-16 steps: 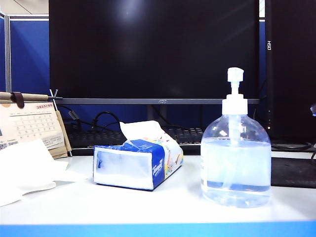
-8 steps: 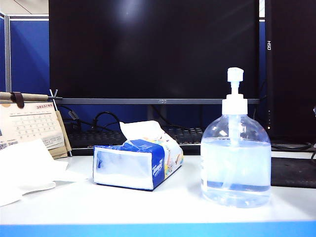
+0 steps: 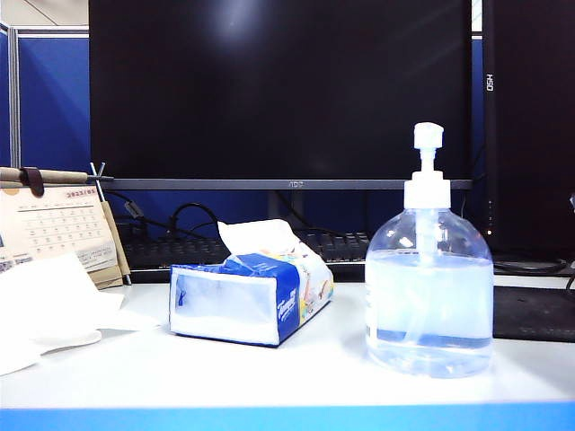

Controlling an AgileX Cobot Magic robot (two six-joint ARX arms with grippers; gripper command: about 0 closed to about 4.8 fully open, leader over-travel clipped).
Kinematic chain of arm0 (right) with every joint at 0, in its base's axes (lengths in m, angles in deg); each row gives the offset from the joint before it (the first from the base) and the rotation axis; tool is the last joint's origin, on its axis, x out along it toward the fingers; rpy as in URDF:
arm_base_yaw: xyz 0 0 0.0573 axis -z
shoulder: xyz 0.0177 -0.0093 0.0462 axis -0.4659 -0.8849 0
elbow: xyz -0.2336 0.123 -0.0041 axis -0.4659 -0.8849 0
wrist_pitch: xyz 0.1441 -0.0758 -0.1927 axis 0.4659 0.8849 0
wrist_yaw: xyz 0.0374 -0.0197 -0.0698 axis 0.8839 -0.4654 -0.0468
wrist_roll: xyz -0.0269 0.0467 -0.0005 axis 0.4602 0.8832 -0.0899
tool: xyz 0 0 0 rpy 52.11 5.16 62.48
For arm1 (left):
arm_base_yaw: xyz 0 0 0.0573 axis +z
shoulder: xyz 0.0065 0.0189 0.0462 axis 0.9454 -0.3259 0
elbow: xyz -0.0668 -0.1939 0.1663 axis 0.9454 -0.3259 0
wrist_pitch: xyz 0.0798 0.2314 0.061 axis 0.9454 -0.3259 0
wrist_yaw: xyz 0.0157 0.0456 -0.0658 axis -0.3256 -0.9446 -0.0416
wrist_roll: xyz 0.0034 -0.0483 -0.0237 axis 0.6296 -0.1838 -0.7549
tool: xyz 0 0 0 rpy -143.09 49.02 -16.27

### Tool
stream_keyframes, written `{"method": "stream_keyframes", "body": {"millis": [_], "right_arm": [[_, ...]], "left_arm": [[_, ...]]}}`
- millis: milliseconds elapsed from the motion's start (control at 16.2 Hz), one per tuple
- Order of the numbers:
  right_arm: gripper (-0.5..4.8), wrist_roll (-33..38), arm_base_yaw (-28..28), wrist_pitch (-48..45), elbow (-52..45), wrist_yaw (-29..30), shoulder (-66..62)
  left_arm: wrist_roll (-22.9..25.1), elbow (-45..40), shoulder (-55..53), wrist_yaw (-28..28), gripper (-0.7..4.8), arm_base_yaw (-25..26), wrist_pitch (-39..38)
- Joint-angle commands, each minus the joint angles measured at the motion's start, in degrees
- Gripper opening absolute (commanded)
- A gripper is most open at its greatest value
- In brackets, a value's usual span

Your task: Pull out a tissue from the tissue dispenser, then press the switch of the alcohol sanitizer bottle to drop some sanitizer on the paper tissue, and finally place the treated tissue on the table.

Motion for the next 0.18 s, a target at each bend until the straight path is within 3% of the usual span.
{"method": "stream_keyframes", "body": {"millis": [62,185], "right_arm": [[-0.01,0.2,0.0,-0.2,-0.3,-0.3,0.1],[-0.01,0.2,0.0,-0.2,-0.3,-0.3,0.1]], "left_arm": [[0.2,-0.2,0.0,-0.2,-0.05,0.0,0.1],[0.2,-0.2,0.0,-0.2,-0.05,0.0,0.1]]}}
